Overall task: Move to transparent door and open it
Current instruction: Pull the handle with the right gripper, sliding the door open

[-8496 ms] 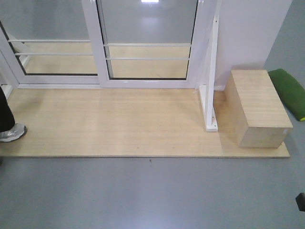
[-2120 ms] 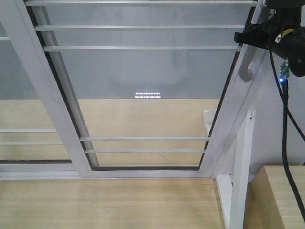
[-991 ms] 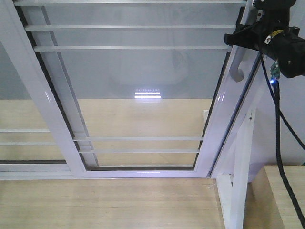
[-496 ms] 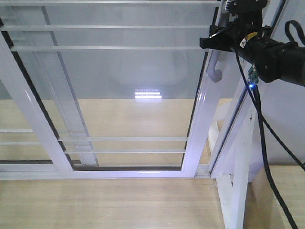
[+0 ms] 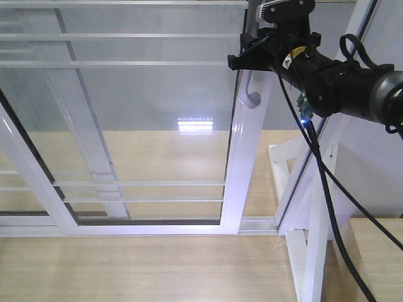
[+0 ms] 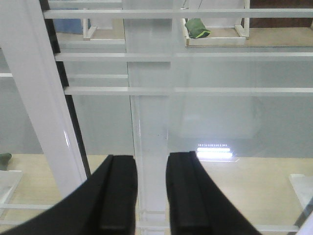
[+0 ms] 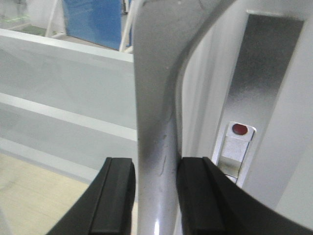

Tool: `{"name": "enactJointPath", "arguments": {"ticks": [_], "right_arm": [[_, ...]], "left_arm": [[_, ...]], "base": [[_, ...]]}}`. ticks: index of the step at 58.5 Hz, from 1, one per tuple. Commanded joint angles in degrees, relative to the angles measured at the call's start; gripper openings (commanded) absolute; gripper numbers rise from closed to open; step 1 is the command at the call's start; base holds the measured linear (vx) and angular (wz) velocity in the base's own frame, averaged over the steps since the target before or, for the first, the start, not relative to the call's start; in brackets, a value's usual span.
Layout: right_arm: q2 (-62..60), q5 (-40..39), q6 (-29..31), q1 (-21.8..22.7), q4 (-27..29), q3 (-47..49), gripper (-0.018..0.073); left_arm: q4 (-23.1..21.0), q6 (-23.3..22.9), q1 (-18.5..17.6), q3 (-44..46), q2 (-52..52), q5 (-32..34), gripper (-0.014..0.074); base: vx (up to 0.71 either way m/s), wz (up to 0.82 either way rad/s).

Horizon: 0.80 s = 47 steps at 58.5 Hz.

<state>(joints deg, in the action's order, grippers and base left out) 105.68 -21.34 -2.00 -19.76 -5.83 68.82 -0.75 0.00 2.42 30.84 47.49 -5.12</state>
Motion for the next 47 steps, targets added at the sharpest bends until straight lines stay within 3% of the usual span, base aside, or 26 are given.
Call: {"name": "enactJointPath", "arguments": {"ticks": [1,22,29,40,47], "right_arm": [[-3.76,-6.88,0.43,-2.64,-1.83,1.95,0.0285],[-4.1,-5.87,0.68,-6.63,-2.02,1.95,0.0285],[-7.68,2.82,0.74,-6.59,-2.02,1.95,0.0285],[-18.52,26.99,1.1,-5.43,-2.44,1.49,0.0284],[-25.59,27.08,1.02,-3.65,-2.87,-4.03,0.0274]], "left_arm": [[-0.46,-0.58,-0.17,1.63,-0.14,4.2,0.0321],[-0.46,-0.58,-0.17,1.63,-0.14,4.2,0.0321],[-0.37,-0.58,-0.17,1.63,-0.14,4.21,0.0321],[-0.31,-0.32,-0.17,1.63,-0.14,4.28,0.0321],[-0.31,-0.38,-0.17,1.63,-0.14,5.12,0.0321]], "base": [[0.0,0.0],[0.0,0.0],[0.0,0.0],[0.0,0.0],[0.0,0.0]]}}
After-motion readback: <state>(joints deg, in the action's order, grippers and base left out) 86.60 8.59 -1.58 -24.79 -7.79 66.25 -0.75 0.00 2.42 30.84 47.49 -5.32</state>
